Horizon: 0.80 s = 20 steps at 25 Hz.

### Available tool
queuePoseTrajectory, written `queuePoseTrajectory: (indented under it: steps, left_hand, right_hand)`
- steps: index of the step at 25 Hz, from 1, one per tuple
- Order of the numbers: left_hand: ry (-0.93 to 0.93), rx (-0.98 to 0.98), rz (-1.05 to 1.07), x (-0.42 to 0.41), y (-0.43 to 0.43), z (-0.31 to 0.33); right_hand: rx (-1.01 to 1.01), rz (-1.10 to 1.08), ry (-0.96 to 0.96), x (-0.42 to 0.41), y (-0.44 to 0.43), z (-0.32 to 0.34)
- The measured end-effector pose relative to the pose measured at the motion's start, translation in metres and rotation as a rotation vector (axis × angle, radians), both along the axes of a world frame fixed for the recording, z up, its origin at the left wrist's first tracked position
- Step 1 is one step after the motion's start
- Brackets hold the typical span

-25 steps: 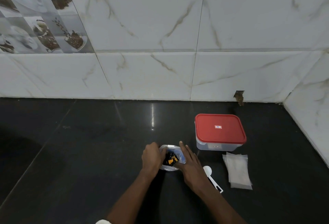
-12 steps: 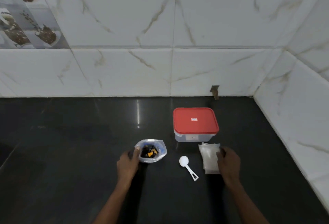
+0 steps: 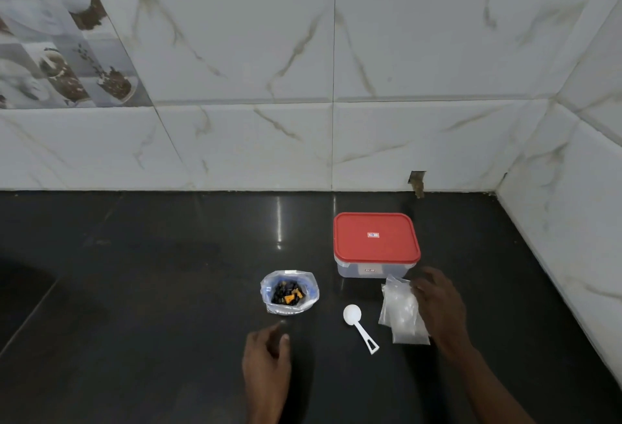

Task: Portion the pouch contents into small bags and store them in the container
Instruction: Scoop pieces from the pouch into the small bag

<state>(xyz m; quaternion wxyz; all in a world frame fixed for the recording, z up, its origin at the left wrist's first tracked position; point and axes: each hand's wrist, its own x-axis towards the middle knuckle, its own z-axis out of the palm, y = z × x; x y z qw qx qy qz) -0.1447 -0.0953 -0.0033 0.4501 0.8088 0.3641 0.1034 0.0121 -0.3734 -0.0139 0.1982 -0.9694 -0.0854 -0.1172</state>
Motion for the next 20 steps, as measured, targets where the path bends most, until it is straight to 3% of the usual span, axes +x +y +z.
queuePoseTrajectory:
  steps: [2,6,8,14,20]
  left_hand:
    - [-0.037,-0.11,-0.09,-0.002,-0.019,0.015]
    - [-0.117,-0.543,-0.28,0.021,-0.064,0.05]
    - [-0.169,-0.604,-0.278,0.038,-0.078,0.061]
    - [-0.11,-0.186,-0.416,0.051,-0.073,0.06]
    - [0.063,0.03,-0.537,0.052,-0.061,0.069]
  right_hand:
    - [0.087,-0.024,-0.015,-0.007,-0.006,0.027]
    - [0.191,0.074,-0.149,-0.056,0.026,0.069]
    - [0.233,0.16,-0.106,-0.089,0.054,0.066]
    - [0.4,0.104,0.195,-0.106,0.074,0.065]
    - [0.187,-0.029,0.318,-0.079,0.087,0.082]
